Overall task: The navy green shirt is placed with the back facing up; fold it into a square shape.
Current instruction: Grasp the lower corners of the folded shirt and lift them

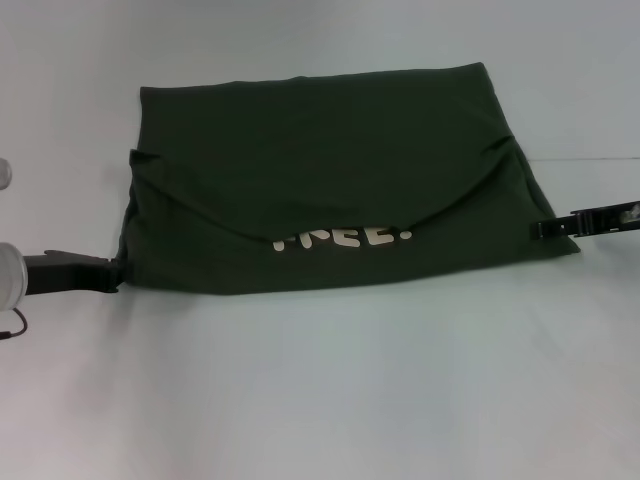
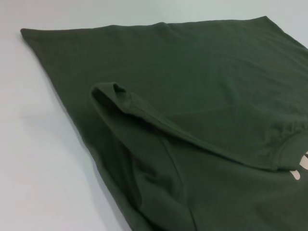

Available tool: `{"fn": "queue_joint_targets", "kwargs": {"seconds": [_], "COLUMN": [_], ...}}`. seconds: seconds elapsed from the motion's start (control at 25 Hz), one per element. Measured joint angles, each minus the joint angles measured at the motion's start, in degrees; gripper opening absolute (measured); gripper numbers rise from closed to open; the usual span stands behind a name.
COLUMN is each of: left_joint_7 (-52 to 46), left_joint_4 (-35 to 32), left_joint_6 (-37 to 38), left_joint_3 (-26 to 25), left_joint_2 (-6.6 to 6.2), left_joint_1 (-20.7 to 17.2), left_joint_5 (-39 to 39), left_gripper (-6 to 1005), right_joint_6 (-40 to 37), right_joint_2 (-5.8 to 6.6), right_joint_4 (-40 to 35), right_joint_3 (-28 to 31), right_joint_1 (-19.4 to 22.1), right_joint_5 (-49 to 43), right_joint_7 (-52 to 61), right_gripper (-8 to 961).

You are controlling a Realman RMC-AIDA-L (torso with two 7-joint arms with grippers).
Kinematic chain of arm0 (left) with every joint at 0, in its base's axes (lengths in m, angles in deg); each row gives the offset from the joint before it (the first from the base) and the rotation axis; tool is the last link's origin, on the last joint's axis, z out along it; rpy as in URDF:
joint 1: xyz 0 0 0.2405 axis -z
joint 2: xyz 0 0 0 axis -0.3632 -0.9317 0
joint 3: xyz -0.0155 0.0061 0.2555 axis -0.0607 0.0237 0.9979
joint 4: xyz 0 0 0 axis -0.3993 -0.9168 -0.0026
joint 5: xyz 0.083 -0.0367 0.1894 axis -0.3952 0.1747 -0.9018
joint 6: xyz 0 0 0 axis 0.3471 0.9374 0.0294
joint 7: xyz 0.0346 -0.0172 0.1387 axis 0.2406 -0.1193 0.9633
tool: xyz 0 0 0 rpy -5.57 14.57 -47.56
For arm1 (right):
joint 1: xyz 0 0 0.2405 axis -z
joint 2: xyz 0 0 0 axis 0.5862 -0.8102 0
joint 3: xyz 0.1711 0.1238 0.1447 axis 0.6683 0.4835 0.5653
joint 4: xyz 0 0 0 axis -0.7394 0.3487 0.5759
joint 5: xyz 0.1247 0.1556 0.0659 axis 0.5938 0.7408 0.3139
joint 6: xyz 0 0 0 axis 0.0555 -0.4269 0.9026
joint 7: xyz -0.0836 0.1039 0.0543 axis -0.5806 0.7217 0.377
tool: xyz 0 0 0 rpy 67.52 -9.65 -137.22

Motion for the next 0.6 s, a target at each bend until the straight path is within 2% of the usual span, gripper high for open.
{"fn": "queue_joint_targets", "kwargs": {"seconds": [0.28, 0.6], "left_joint_7": [0.0, 0.0], "left_joint_4": [0.2, 0.4], "left_joint_6": [0.0, 0.4], "left_joint_3": [0.1, 0.2], "left_joint_2": [0.00, 0.00], "left_joint_1": [0.3, 0.3], "left_joint_5": [0.0, 0.0], "left_gripper": [0, 1], "right_joint_6": [5.6, 10.3], "right_joint_2": [-1.16, -3.40], "right_joint_4": [3.0, 3.8], "right_joint_3": [-0.2, -0.6], "right_joint_1": [-0.5, -0.5], "right_joint_5": [0.0, 0.0], "right_joint_7": [-4.2, -8.1], "right_gripper": [905, 904]}}
